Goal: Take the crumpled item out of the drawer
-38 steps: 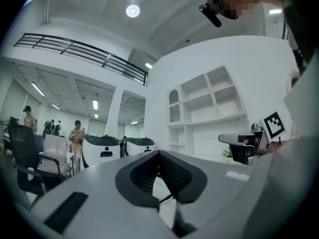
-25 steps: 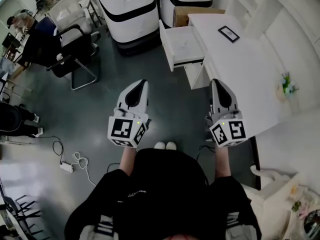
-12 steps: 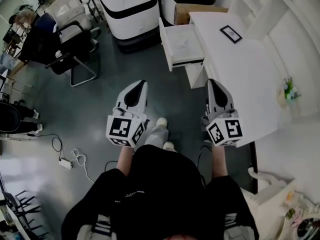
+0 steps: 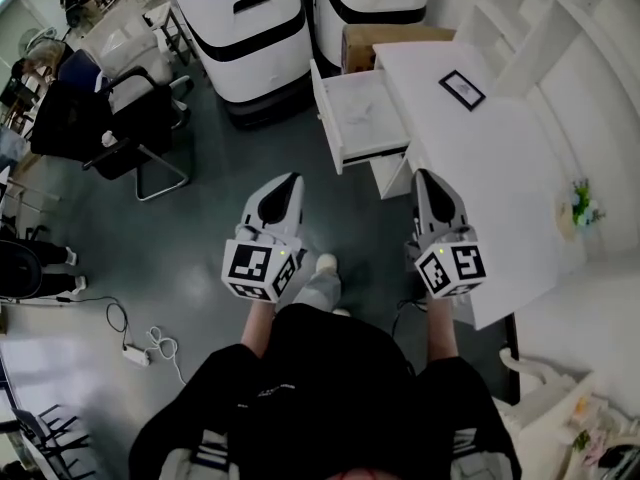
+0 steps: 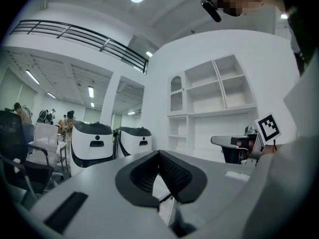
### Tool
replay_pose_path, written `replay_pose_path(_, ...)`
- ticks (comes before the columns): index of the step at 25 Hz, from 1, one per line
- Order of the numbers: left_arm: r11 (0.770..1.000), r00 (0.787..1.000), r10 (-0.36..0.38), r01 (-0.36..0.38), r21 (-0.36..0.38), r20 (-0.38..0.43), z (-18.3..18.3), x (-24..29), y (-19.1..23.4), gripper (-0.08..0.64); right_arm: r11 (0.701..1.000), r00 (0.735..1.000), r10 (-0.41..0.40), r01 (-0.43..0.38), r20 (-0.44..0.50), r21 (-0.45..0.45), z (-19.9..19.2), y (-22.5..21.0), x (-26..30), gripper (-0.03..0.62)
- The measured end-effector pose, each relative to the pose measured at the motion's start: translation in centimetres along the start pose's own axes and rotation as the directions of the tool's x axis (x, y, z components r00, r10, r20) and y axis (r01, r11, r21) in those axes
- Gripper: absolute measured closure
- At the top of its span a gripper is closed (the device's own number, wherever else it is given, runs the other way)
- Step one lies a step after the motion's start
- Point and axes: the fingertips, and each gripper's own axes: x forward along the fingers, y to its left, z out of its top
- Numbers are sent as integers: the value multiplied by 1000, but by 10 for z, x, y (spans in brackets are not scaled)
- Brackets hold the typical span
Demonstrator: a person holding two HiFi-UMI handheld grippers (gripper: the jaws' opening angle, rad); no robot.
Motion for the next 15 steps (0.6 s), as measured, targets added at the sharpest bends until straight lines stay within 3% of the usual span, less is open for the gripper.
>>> replay_pose_path(15, 996, 996, -80, 78, -50, -39, -14, 115, 81, 561, 999, 998, -44, 45, -52, 31, -25, -34, 126, 601)
